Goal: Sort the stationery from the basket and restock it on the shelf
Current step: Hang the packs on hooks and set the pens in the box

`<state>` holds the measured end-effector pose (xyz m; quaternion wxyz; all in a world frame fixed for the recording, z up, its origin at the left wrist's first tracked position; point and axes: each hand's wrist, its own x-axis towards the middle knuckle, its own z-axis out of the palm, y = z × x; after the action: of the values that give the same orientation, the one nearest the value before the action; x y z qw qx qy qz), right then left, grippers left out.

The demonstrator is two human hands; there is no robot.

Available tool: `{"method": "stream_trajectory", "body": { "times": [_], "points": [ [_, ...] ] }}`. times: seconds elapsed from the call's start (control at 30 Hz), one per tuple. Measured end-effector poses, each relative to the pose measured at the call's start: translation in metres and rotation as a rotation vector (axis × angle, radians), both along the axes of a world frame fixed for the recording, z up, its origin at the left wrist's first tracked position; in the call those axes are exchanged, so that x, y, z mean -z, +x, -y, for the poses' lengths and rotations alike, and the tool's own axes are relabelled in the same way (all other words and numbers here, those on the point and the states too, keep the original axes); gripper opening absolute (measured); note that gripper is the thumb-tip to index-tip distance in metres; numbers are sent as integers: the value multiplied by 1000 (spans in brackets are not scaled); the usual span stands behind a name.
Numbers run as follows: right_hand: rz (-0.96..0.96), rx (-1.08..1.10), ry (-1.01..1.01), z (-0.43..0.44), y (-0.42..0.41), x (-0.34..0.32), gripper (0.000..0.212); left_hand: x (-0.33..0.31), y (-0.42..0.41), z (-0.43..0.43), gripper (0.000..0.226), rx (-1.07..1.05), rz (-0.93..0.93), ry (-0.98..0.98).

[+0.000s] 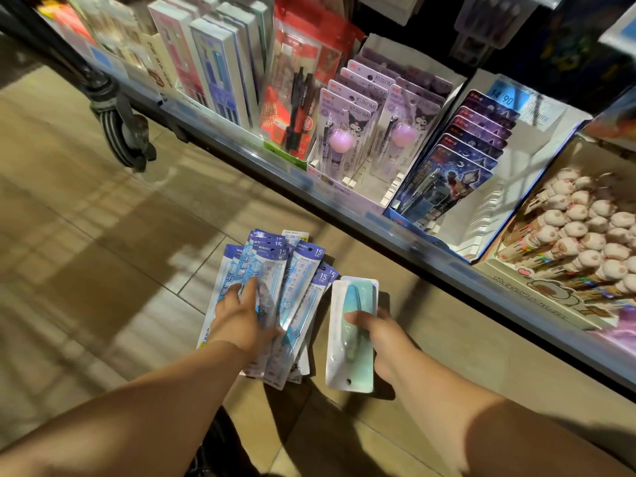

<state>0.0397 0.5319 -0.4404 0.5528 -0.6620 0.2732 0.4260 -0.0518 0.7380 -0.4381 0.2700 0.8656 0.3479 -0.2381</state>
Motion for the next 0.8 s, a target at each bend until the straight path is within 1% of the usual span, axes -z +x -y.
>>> {"method": "stream_trajectory", "body": {
  "times": [0.07,0.1,0.17,0.2,0.23,0.3,0.33,0.4,0.5,0.57,0.6,0.67,0.73,0.8],
  "points": [
    [-16,0,58,-8,-2,-1,54,0,0,-2,103,9,-14,24],
    [-22,-3,95,-12,-2,-3,55,-2,1,-1,99,38,-22,67],
    [-21,-28,148,-18,-1,-9,53,-8,8,3,84,84,10,161],
    [-7,-52,161,-20,2,-14,51,-12,15,7,73,64,58,134],
    [9,-65,166,-22,6,-18,48,-17,23,11,61,-15,126,39],
    [42,-59,175,-22,15,-29,42,-28,41,25,38,-239,272,-280],
    [54,-51,185,-21,20,-34,41,-35,49,33,31,-320,309,-442],
    [96,-58,224,-18,28,-49,45,-51,61,48,29,-429,328,-715],
    [217,-78,199,-8,40,-74,59,-73,78,65,36,-578,298,-1011],
    [286,-104,144,3,49,-90,63,-87,88,72,34,-604,331,-1104],
    [322,-140,124,9,54,-99,60,-95,92,76,31,-602,368,-1117],
    [396,-263,87,18,59,-116,51,-109,98,84,26,-577,430,-1100],
    [481,-406,41,28,61,-139,42,-123,100,95,27,-572,464,-1076],
    [568,-514,7,35,60,-163,39,-136,99,106,26,-599,520,-1052]
  ]
}}
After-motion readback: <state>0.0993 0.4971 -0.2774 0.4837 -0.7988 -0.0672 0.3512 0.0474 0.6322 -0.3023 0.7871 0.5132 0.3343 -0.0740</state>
